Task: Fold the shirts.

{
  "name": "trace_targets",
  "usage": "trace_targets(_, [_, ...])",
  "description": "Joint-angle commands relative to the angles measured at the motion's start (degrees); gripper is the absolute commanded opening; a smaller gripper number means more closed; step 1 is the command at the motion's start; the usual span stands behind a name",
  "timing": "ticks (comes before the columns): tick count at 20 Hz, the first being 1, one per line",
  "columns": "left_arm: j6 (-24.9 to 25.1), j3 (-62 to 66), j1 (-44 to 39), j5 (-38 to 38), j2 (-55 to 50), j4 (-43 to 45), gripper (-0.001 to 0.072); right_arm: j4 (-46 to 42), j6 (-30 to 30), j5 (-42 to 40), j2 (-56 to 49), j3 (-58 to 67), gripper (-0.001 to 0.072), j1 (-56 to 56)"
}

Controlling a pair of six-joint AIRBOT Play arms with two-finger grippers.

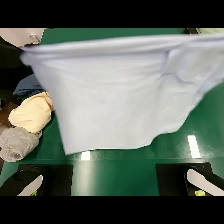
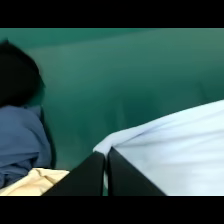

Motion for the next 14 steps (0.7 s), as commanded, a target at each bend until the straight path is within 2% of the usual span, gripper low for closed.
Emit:
trace_targets(1, [-1.0,-11.5,0.0,15.7,-7.2,-2.9,0.0023,0.2,0.3,-4.9,-8.7,-6.8,0.0014,5.7])
trace_targets(4, [-1.0,-11.4,0.0,26.4,-15.8,-3.0,0.0023,-0.9,0.3,-17.0,-15.5,-11.8,0.0014,8.7])
trace_targets(7, [-1.0,-11.1,0.0,31.1,-21.2,-5.2,0.0024,-0.7,0.3,-21.8,-21.0,-12.5,0.0019,10.3])
trace_targets(8, [-1.0,-11.1,0.0,31.1,-21.9,-5.3,0.0033,-0.4,0.3,-21.6,-22.4,-12.5,0.012,10.5])
trace_targets(9, [-1.0,-11.0,0.0,31.1,-22.0,-4.8,0.0235,-0.4,0.3,-21.0,-23.2,-12.5,0.0382,10.5])
trace_targets(10, [-1.0,-10.4,0.0,30.3,-22.0,-4.2,0.0407,-0.4,0.3,-20.7,-23.5,-12.5,0.0484,10.3])
trace_targets(12, [-1.0,-7.1,0.0,25.0,-21.9,-0.3,0.0426,-0.4,0.3,-20.0,-22.8,-12.5,0.0482,9.3])
trace_targets(14, [-1.0,-2.6,0.0,14.7,-21.9,4.5,0.0426,-0.4,-0.4,-15.6,-20.7,-12.5,0.0472,8.2])
